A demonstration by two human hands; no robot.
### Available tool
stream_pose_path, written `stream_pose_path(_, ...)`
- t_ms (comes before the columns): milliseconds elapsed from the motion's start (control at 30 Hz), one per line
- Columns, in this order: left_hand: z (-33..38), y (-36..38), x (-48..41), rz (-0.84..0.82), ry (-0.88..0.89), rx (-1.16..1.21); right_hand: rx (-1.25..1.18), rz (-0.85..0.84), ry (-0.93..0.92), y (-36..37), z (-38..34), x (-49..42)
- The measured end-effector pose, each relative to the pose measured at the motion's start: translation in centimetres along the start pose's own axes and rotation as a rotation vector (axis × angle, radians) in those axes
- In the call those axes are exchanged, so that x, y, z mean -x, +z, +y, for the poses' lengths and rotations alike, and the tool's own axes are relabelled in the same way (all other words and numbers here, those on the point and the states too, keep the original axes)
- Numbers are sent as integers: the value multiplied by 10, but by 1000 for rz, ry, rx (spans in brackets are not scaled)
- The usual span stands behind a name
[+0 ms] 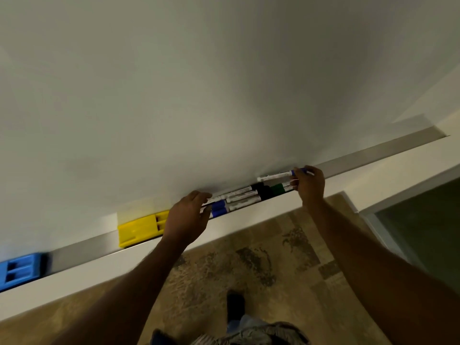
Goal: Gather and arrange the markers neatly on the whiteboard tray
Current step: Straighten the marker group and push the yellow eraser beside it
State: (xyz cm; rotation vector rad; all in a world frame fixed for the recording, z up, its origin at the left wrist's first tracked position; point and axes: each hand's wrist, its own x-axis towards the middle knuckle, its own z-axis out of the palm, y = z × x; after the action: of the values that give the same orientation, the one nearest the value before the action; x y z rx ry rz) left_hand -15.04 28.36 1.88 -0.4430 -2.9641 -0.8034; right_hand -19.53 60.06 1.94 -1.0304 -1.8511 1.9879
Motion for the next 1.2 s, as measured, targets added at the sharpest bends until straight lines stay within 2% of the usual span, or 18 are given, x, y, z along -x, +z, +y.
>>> stream_pose_path(200, -9, 3, 6, 56, -18, -78, 175, 65, -19, -6, 7, -39)
stream_pose_path(400, -22, 1, 16, 105, -142, -103, 430, 109, -45, -4, 18, -53)
stream_pose_path(667, -31, 3, 28, 113, -205, -140, 701, 104, -89, -3, 22, -58)
stream_pose_path(767, -31, 1, 26, 118, -225, -150, 750, 129, -101, -4, 16, -54)
stream_pose_path(867, -29, -1, 23, 127, -307, -75, 753, 116, -205, 0, 14, -39)
stream_pose_path(967, -27, -3, 20, 120, -364, -32, 701, 5, -366, 14, 18, -8)
stream_pose_path(1100, -27, -3, 16, 36, -381, -133, 719, -328, -544, 46, 33, 39)
stream_pose_path(1200, -31, -4, 12, -18, -401, -241, 778, -531, -549, 71, 44, 63)
